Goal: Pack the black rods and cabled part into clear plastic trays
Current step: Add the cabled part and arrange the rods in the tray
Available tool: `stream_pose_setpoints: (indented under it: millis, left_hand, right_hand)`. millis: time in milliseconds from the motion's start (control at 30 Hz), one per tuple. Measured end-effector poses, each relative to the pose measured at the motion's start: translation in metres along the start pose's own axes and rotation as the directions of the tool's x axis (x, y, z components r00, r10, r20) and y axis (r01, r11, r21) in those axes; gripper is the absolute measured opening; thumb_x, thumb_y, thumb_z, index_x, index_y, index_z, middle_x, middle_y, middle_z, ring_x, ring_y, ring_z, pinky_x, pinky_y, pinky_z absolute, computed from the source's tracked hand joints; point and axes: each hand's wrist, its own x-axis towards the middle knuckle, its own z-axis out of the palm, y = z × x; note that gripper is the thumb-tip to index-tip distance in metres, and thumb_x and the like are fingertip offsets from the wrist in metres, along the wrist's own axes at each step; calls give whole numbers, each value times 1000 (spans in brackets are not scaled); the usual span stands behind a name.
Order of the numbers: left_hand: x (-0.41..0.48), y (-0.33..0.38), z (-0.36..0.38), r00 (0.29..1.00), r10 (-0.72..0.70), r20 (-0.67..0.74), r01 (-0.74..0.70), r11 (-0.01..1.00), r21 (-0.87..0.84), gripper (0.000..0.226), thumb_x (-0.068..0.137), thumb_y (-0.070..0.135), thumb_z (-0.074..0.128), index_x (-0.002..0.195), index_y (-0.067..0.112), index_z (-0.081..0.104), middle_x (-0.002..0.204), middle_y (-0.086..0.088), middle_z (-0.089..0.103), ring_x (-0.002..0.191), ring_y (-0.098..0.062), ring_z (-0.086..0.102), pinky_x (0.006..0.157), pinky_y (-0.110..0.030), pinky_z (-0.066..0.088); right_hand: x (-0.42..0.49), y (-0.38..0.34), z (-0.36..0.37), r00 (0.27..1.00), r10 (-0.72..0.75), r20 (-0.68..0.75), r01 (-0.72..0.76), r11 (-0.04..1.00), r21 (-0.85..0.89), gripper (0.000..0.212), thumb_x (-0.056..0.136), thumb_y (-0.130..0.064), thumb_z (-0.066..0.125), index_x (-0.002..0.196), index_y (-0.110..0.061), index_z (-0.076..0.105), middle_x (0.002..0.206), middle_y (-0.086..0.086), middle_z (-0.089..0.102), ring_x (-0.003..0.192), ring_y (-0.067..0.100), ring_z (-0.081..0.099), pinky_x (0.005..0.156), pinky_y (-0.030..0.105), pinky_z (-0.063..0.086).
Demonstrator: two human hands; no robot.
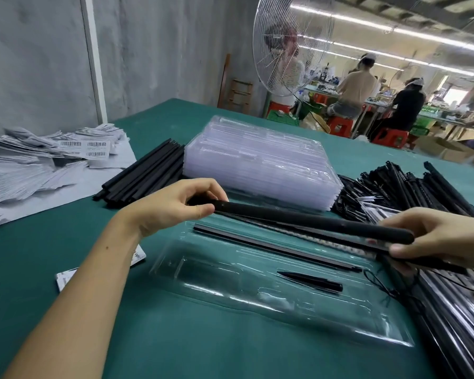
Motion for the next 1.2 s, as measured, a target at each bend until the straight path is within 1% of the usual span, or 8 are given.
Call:
stream_pose_setpoints:
  millis: [67,200,300,467,600,700,967,1200]
  left_hand:
    - [1,-1,-1,1000,5,-24,-5,1000,28,16,82,22,62,86,37,67,97,11,64,96,-9,59,83,-21,48]
    - [5,-8,-1,997,-69,29,60,969,240,29,83,11,70,81,40,69,120,28,54,116,12,46,97,-17,34]
    - [8,-13,1,991,-125,56,102,948,301,31,80,9,74,80,39,71,110,23,63,106,11,53,91,-14,36]
    - [7,-19,3,962,-267,51,243,928,283,43,76,16,78,92,49,56,105,12,65,98,-7,58,83,-26,41]
    - [9,-25,4,946,-319,60,272,880,389,43,74,20,80,100,48,60,113,18,61,111,7,50,92,-22,39]
    - [11,-27,5,941,-323,104,247,863,442,37,74,19,80,98,41,64,107,26,61,98,20,49,81,-1,35]
    - [12,-30,7,937,-331,108,262,875,408,25,79,32,76,93,51,68,105,19,66,103,-8,59,95,-28,46]
    - [18,-36,16,941,-327,90,230,811,539,20,82,35,71,92,49,61,105,16,57,101,-5,53,96,-33,44]
  right_hand:
    - [-1,-15,28,991,-88,-103,56,959,-277,48,64,-37,85,97,-5,71,77,22,68,66,21,64,63,21,52]
    - [8,-24,45,950,-89,-300,-38,918,-394,31,59,-37,83,86,-25,74,77,13,72,65,19,63,65,28,48]
    - [27,-20,44,896,-83,-436,-144,875,-462,11,67,-22,82,74,-24,73,66,3,71,54,13,52,53,24,38]
    - [48,3,49,886,-5,-464,-242,848,-471,14,74,-18,79,75,-15,65,62,-5,70,40,3,43,38,14,31]
    - [61,19,54,886,27,-462,-265,849,-458,16,73,-17,79,72,-15,63,59,-3,67,38,2,43,37,14,30]
    - [67,26,62,884,39,-466,-294,821,-490,19,73,-18,80,69,-18,61,62,-2,61,38,1,42,38,14,30]
    - [64,30,69,888,7,-460,-275,810,-518,20,71,-20,81,64,-22,63,57,-11,54,39,-8,45,41,9,32]
    - [70,39,75,811,-40,-584,-355,760,-544,22,70,-26,81,73,-26,59,72,-10,55,63,1,50,51,14,37]
